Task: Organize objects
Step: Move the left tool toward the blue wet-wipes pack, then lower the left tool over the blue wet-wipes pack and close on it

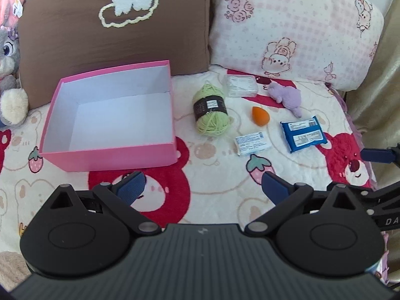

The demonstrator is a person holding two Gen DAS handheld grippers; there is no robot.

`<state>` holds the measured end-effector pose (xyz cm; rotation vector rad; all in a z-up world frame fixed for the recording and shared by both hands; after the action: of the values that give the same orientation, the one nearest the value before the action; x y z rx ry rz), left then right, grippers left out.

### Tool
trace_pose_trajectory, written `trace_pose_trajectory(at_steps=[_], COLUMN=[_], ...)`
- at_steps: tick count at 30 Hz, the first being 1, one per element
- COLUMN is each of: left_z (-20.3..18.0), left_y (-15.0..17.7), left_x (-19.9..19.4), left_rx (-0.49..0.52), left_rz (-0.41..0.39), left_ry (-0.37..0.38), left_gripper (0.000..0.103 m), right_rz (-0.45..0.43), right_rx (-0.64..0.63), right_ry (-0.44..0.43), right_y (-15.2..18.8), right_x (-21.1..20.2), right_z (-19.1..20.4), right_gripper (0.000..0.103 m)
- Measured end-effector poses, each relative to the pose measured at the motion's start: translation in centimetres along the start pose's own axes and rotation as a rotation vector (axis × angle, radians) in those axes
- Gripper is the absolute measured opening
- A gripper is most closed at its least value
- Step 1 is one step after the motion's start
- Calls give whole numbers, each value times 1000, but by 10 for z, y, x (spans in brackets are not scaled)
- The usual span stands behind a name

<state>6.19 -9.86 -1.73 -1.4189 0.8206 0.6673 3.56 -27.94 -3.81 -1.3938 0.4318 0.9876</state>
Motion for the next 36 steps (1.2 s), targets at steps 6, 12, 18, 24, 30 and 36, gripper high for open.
trace_pose_trajectory(at_steps=[6,12,18,24,30,36], left_z=[-38,-68,-96,-121,-141,-164], left_y=[-15,-23,-25,-32,-33,-36], left_x=[6,26,62,95,127,151], left_rx=[10,23,28,-4,4,-6], left_rz=[-31,-18,50,53,51,37], left_ry=[66,101,160,242,304,372], left_gripper=[100,100,99,94,85,83], right_rz=[-23,-32,-117,-174,-62,31], right_rx=[-100,-218,-109,-141,-100,17], right_ry=[30,84,4,106,89,55], right_y=[-6,0,-4,-4,3,4], right_x=[-3,18,20,32,59,72], right_z=[-13,-31,-51,-81,-117,-142], right_gripper=[102,102,102,102,101,98])
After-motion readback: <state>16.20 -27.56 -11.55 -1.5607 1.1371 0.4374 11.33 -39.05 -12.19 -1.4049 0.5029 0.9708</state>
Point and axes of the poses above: each gripper's, at about its wrist camera, not at the fingertips, and x roughly the way its jaws point, z to its left, y to its underside, the point moved 10 cm from there along x, roughly the way its jaws point, and after that the axes turned 6 degrees about -y, right-handed, at the moved point
